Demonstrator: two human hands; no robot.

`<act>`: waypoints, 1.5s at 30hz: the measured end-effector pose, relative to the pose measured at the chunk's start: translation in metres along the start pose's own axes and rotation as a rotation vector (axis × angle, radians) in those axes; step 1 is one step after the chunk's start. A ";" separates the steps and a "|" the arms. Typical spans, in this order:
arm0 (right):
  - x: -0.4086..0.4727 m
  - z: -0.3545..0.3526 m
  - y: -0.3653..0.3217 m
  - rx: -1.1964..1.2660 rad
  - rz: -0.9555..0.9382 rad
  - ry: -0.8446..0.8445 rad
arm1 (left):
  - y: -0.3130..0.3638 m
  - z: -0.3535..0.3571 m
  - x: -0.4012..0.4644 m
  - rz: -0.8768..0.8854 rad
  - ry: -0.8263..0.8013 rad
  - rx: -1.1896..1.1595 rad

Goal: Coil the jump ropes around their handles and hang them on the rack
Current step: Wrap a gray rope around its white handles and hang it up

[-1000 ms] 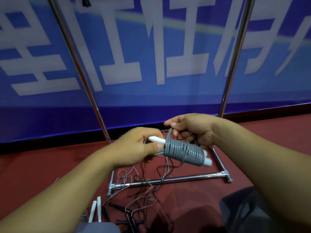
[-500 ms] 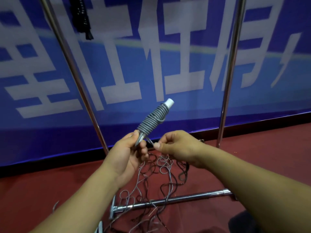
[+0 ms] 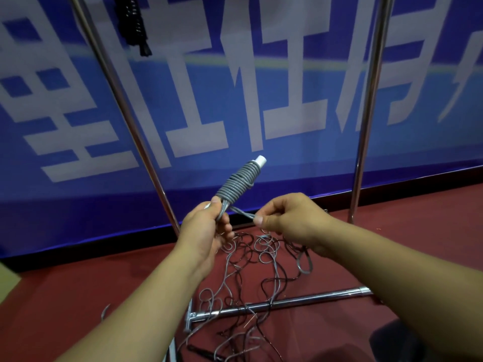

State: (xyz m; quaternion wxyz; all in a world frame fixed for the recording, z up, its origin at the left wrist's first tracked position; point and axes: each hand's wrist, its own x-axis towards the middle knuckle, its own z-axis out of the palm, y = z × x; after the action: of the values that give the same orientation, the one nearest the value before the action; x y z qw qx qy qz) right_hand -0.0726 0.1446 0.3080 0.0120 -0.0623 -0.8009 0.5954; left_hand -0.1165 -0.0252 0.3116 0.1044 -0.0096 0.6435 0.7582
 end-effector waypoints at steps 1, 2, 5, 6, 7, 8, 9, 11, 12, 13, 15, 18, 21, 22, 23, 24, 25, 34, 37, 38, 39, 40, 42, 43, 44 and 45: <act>0.000 0.000 -0.001 0.033 0.025 0.017 | -0.001 -0.001 0.001 -0.001 0.015 -0.002; 0.001 -0.001 -0.001 0.053 0.048 0.030 | -0.002 -0.001 0.002 -0.002 0.035 -0.002; -0.002 -0.002 -0.003 0.049 0.099 -0.019 | -0.004 0.000 0.008 0.008 0.107 -0.001; -0.004 -0.002 -0.003 0.034 0.105 -0.051 | -0.004 0.000 0.011 0.014 0.132 -0.010; -0.005 -0.002 -0.004 0.010 0.107 -0.077 | -0.004 0.000 0.014 0.016 0.155 -0.028; -0.006 -0.001 -0.003 -0.019 0.104 -0.089 | -0.003 0.000 0.016 0.009 0.170 -0.052; -0.006 -0.001 -0.002 -0.048 0.100 -0.088 | -0.003 -0.001 0.018 -0.003 0.173 -0.079; -0.006 0.000 0.000 -0.094 0.104 -0.065 | -0.003 -0.002 0.019 -0.024 0.150 -0.130; -0.004 0.000 0.002 -0.097 0.117 -0.054 | -0.003 -0.003 0.020 -0.033 0.136 -0.146; -0.004 -0.001 0.002 -0.085 0.140 -0.051 | -0.003 -0.003 0.020 -0.038 0.131 -0.155; -0.003 -0.004 0.002 -0.014 0.198 -0.070 | -0.002 -0.004 0.020 -0.041 0.145 -0.159; -0.001 -0.012 0.001 0.120 0.282 -0.085 | 0.000 -0.006 0.021 -0.046 0.222 -0.159; -0.002 -0.021 0.000 0.241 0.272 -0.071 | -0.001 -0.010 0.022 -0.050 0.289 -0.136; -0.003 -0.023 -0.001 0.258 0.255 -0.092 | -0.001 -0.011 0.021 -0.053 0.296 -0.130; -0.005 -0.024 -0.003 0.271 0.245 -0.126 | -0.001 -0.011 0.022 -0.057 0.299 -0.124; -0.008 -0.025 -0.006 0.293 0.235 -0.169 | -0.001 -0.011 0.022 -0.064 0.299 -0.118; -0.010 -0.024 -0.008 0.334 0.232 -0.213 | -0.002 -0.011 0.023 -0.073 0.296 -0.108; -0.010 -0.029 -0.014 0.821 0.211 -0.258 | -0.011 -0.006 0.023 -0.098 0.245 0.118; -0.003 -0.025 -0.008 0.657 0.189 -0.026 | -0.010 -0.006 0.023 -0.107 0.230 0.124; -0.001 -0.026 -0.005 0.615 0.187 0.026 | -0.009 -0.005 0.023 -0.108 0.233 0.118; 0.000 -0.027 -0.003 0.584 0.187 0.071 | -0.009 -0.005 0.023 -0.110 0.235 0.110; 0.002 -0.028 -0.001 0.552 0.182 0.107 | -0.007 -0.004 0.022 -0.113 0.235 0.100; 0.004 -0.029 0.002 0.462 0.156 0.161 | -0.006 -0.002 0.020 -0.113 0.234 0.088; 0.005 -0.029 0.004 0.410 0.141 0.182 | -0.006 -0.002 0.020 -0.111 0.235 0.084; 0.005 -0.029 0.006 0.351 0.126 0.203 | -0.005 -0.002 0.019 -0.113 0.237 0.074; 0.007 -0.028 0.008 0.295 0.113 0.224 | -0.004 -0.002 0.018 -0.118 0.239 0.060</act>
State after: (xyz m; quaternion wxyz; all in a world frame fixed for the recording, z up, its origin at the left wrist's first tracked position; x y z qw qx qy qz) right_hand -0.0761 0.1747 0.3083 0.0765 -0.1706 -0.6939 0.6954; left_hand -0.1339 -0.0242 0.3043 0.0715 -0.1345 0.6722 0.7245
